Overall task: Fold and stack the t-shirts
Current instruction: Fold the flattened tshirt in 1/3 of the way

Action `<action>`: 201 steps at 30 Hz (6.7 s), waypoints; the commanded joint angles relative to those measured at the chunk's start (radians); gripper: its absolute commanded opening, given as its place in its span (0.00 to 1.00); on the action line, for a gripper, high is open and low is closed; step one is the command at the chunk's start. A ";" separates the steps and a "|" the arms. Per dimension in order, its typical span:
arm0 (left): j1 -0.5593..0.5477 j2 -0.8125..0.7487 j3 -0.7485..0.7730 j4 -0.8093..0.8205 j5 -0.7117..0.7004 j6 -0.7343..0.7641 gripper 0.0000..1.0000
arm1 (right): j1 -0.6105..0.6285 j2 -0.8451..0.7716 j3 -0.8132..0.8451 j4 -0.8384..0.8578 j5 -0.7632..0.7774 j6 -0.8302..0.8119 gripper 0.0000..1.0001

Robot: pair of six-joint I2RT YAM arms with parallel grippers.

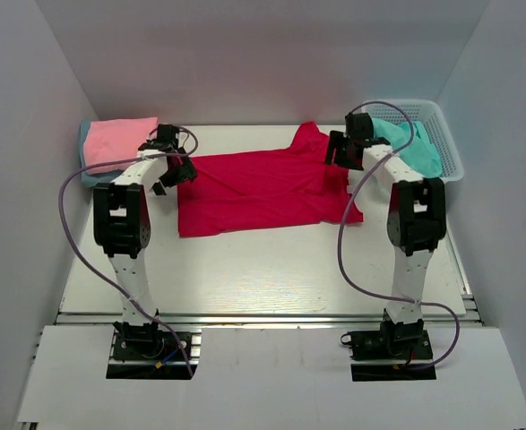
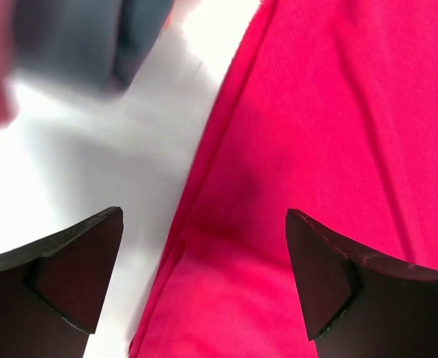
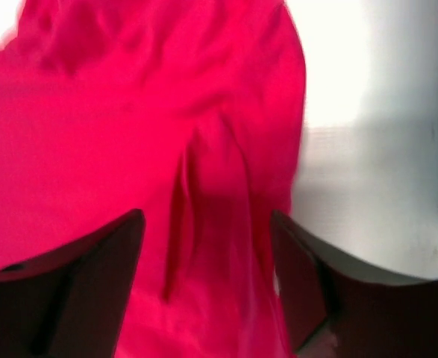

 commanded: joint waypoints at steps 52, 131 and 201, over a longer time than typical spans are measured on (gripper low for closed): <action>-0.037 -0.201 -0.481 0.179 0.221 0.093 1.00 | 0.010 -0.373 -0.707 0.109 0.176 0.036 0.32; -0.037 -0.144 -0.432 0.128 0.125 0.161 1.00 | 0.022 -0.430 -0.722 0.174 0.278 -0.134 0.00; -0.037 -0.232 -0.460 0.156 0.129 0.219 1.00 | -0.016 -0.344 -0.566 0.213 0.070 -0.114 0.90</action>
